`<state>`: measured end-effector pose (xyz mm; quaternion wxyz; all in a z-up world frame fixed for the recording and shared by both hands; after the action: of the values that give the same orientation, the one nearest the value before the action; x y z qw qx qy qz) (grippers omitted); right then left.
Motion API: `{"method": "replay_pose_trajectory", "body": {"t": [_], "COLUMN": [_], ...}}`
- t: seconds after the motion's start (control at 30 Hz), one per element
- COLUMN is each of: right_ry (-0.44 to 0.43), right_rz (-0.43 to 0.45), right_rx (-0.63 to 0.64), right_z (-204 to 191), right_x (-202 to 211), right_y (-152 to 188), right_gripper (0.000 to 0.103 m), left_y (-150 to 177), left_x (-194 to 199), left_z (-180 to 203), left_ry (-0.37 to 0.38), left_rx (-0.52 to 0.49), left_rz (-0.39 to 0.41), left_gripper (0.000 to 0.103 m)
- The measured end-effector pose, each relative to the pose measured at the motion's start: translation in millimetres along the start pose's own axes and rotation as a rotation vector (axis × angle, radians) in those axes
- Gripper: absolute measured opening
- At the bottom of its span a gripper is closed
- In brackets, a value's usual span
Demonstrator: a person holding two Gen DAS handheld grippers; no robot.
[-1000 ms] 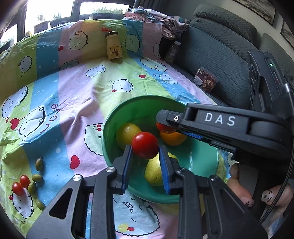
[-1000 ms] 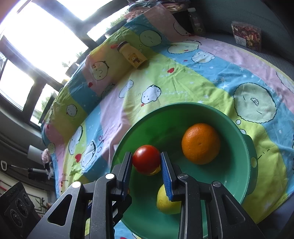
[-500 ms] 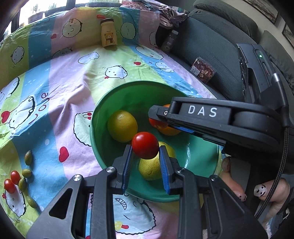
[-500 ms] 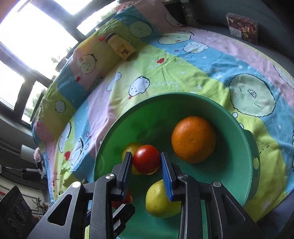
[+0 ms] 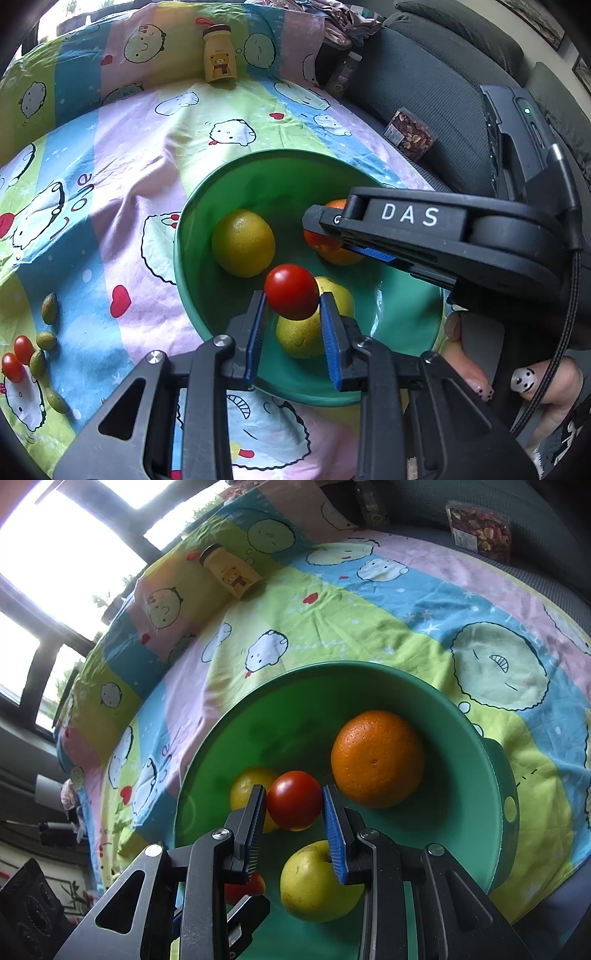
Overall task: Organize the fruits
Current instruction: 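Lower the tomato into the green bowl and open the right gripper, then move the right tool back to the tomatoes and straddle one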
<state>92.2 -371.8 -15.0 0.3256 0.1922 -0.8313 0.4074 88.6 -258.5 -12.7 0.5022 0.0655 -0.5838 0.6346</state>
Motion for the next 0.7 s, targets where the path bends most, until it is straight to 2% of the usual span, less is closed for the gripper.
{"method": "replay_pose_trajectory", "body": {"t": [0.2, 0.27, 0.4, 0.47, 0.53, 0.7], "right_ry": [-0.033, -0.044, -0.066, -0.095, -0.126, -0.213], "right_rz": [0.007, 0.019, 0.047, 0.057, 0.064, 0.055], "right_rx": [-0.019, -0.017, 0.013, 0.032, 0.056, 0.118], "right_z": [-2, -6, -18, -27, -38, -69], "right_x": [4, 7, 14, 17, 21, 24], "right_y": [-1, -1, -1, -1, 1, 10], "right_gripper": [0.034, 0.036, 0.046, 0.05, 0.055, 0.057], "left_y": [-2, -3, -7, -9, -10, -8], "left_x": [9, 14, 30, 41, 54, 87], "left_z": [0, -2, -11, -19, -29, -73], "left_ry": [0.004, -0.005, -0.031, -0.047, -0.076, -0.214], "left_rx": [-0.004, -0.002, 0.022, 0.045, 0.07, 0.175], "left_rz": [0.027, 0.04, 0.082, 0.108, 0.138, 0.21], "left_gripper": [0.029, 0.032, 0.045, 0.047, 0.056, 0.064]}}
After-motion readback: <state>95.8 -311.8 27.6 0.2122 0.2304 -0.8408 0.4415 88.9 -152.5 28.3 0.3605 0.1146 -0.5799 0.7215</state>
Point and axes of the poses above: each gripper's, at about its wrist camera, not at the fingertips, and x roughly against the way its jaws point, z to its right, y to its underside, the point moved 3 cm from there along -x, roughly the way its jaws point, and after that the axes turned 12 degrees about z, right-handed, at the moved point
